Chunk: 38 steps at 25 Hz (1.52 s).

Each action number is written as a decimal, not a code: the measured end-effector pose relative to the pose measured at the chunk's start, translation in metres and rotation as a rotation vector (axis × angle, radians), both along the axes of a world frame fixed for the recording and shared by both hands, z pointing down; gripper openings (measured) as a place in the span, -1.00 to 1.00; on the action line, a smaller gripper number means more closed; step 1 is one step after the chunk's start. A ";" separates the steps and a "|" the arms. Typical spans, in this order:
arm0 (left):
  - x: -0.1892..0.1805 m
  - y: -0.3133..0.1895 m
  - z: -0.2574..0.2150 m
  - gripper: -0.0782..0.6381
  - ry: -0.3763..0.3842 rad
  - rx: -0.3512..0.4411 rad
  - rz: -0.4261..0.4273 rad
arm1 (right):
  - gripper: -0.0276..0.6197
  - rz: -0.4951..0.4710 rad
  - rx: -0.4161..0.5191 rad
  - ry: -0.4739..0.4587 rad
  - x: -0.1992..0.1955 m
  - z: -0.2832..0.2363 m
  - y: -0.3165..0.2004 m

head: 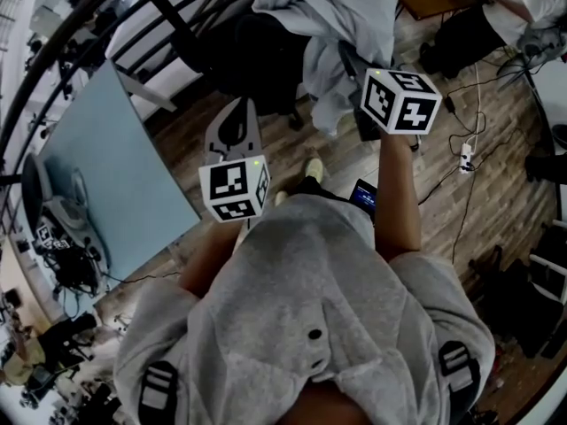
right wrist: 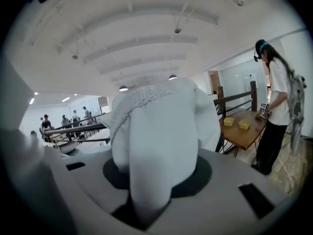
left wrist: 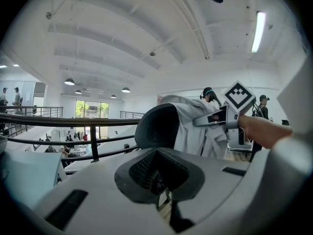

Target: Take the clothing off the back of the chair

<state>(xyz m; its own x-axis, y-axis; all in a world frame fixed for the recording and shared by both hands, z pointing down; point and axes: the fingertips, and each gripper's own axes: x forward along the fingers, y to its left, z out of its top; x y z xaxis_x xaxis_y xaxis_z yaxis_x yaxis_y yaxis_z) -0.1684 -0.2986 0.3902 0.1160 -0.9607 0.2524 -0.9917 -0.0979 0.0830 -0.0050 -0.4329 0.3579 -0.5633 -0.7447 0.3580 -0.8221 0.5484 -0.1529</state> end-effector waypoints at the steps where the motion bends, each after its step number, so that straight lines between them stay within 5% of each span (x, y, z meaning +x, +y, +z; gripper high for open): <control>1: 0.000 0.002 0.000 -0.75 0.000 -0.001 0.003 | -0.47 0.005 -0.005 -0.029 0.001 -0.002 0.001; 17: -0.008 0.025 -0.004 -0.75 0.010 0.019 0.021 | -0.47 -0.016 0.054 -0.285 -0.005 -0.055 0.031; 38: 0.020 0.052 -0.013 -0.75 0.008 0.058 0.121 | -0.47 0.074 0.153 -0.312 0.030 -0.081 0.088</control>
<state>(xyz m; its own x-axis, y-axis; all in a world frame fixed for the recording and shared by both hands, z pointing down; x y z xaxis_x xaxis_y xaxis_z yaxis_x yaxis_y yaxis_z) -0.1482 -0.2465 0.3773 0.2334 -0.9526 0.1953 -0.9718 -0.2213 0.0820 0.0249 -0.3450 0.2764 -0.5701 -0.8195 0.0584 -0.7874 0.5247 -0.3235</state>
